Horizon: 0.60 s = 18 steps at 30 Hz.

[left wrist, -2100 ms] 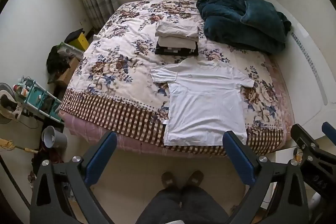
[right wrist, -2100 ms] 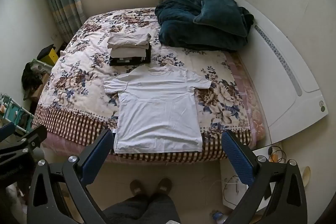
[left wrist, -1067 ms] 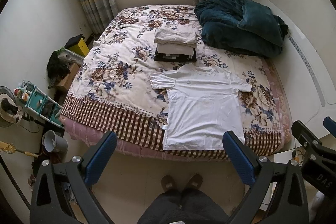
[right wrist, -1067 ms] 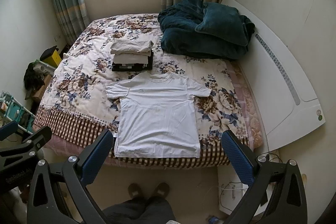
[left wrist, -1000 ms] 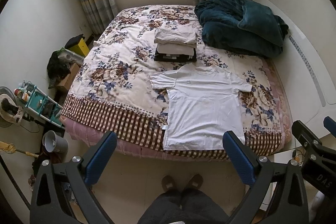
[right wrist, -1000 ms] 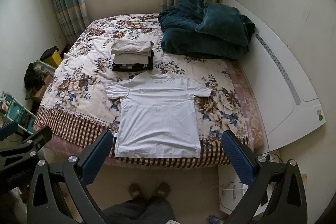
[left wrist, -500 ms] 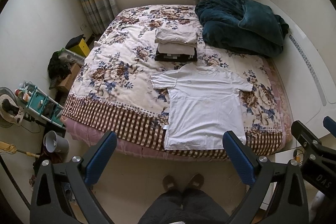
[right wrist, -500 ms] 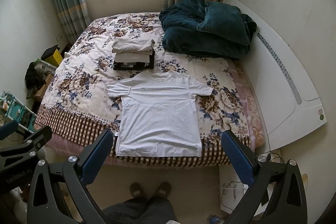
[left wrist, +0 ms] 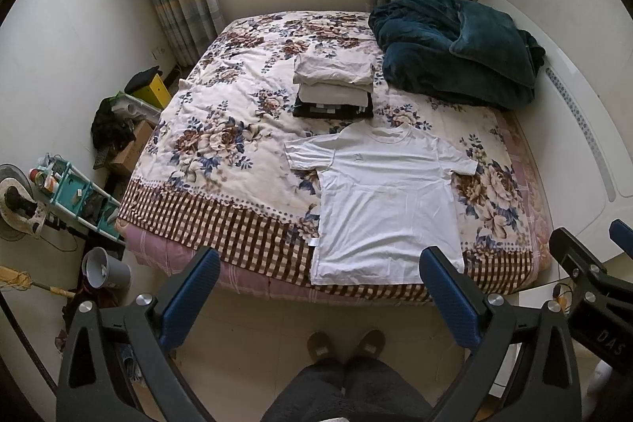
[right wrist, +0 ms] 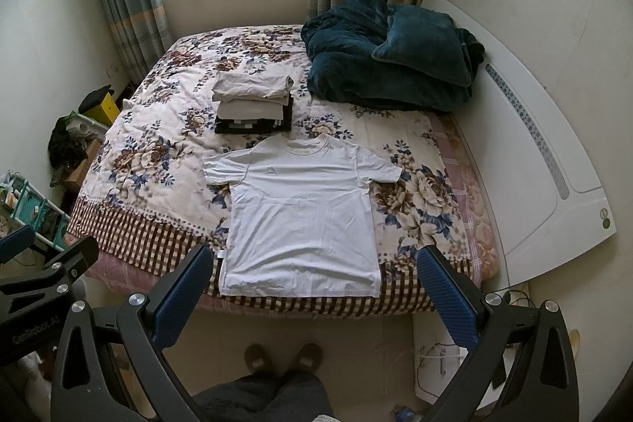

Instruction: Fold small clothes

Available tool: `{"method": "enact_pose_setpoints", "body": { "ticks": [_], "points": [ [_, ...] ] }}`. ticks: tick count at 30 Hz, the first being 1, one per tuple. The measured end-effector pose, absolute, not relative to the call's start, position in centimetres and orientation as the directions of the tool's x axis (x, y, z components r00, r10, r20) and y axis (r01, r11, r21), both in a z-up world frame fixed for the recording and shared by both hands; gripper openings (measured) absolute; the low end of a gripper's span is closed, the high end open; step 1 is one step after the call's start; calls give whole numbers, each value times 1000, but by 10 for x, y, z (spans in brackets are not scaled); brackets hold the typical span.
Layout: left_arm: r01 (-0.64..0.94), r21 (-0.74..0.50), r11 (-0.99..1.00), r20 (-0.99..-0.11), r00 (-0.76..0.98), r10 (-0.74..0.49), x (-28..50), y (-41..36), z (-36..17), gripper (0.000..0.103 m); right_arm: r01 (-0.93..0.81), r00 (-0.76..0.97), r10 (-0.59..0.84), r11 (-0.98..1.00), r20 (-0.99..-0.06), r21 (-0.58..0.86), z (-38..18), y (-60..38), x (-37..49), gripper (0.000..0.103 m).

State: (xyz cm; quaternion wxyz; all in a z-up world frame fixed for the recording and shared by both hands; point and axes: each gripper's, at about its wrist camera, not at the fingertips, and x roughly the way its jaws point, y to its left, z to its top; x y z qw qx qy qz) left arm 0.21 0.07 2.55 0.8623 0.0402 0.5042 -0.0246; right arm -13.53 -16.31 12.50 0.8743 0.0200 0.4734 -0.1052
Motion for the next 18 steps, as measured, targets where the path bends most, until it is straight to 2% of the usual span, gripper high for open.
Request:
{"method": "enact_pose_setpoints", "body": {
  "ticks": [18],
  "points": [
    [81, 43, 996, -870, 493, -2, 2, 0, 25, 103, 201, 530, -166, 977, -832, -67, 124, -161, -136, 103]
  ]
}}
